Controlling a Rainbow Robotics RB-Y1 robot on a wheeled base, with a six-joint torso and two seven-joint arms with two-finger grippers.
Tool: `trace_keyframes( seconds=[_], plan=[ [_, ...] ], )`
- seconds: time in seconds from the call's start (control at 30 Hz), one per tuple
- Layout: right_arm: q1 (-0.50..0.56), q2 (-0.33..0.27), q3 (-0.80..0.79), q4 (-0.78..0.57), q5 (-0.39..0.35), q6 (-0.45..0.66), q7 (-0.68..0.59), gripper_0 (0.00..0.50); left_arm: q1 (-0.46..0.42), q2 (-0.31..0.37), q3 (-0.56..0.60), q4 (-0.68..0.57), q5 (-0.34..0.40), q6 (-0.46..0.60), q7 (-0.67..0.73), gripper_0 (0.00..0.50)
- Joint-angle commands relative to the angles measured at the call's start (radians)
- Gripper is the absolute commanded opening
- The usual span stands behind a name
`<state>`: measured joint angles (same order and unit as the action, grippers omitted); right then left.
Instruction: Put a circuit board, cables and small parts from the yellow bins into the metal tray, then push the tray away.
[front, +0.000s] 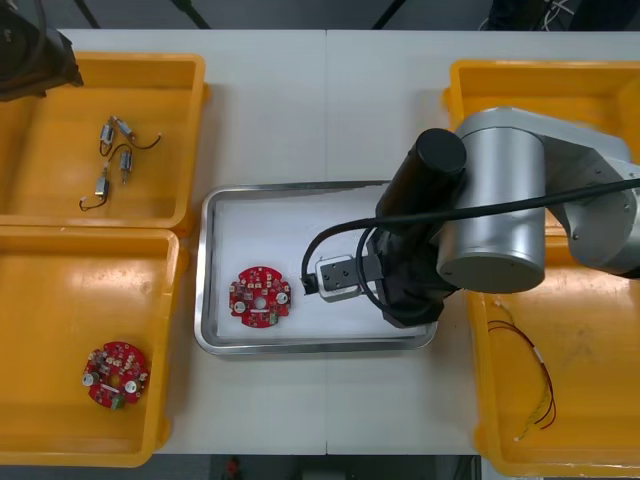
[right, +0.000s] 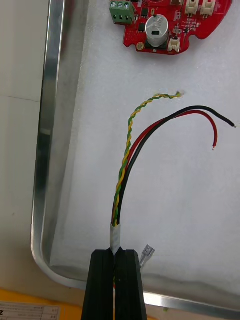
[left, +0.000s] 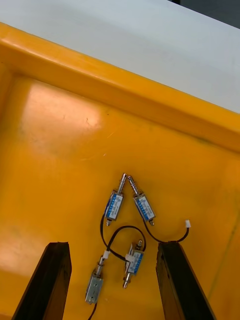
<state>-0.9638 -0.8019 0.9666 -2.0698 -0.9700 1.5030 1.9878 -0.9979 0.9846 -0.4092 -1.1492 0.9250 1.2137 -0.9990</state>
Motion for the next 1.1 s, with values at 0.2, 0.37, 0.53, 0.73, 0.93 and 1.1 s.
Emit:
trace_keyframes(
  seconds=[0.2,0.37,0.53,0.73,0.93,1.1],
  plan=[
    [-0.050,0.066,0.098,0.100,0.043,-0.083,0.069,0.000,-0.056,-0.058,-0.059,0.052,-0.089,-0.098,-0.102,0.500],
    [-0.053,0.087,0.142,0.143,0.066,-0.122,0.074,0.000,-0.056,-0.070,-0.103,0.097,-0.092,-0.171,-0.107,0.500],
    [-0.053,0.107,0.161,0.174,0.070,-0.142,0.078,0.000,-0.056,-0.086,-0.140,0.151,-0.095,-0.235,-0.115,0.500],
    [-0.053,0.110,0.161,0.180,0.066,-0.141,0.078,0.053,-0.056,-0.106,-0.172,0.200,-0.092,-0.295,-0.122,0.500],
    [-0.053,0.110,0.161,0.178,0.053,-0.162,0.080,0.476,-0.056,-0.123,-0.172,0.213,-0.084,-0.296,-0.118,0.500],
    [-0.056,0.102,0.150,0.155,0.054,-0.158,0.083,0.500,-0.056,-0.124,-0.201,0.215,-0.054,-0.301,-0.122,0.500]
  ],
)
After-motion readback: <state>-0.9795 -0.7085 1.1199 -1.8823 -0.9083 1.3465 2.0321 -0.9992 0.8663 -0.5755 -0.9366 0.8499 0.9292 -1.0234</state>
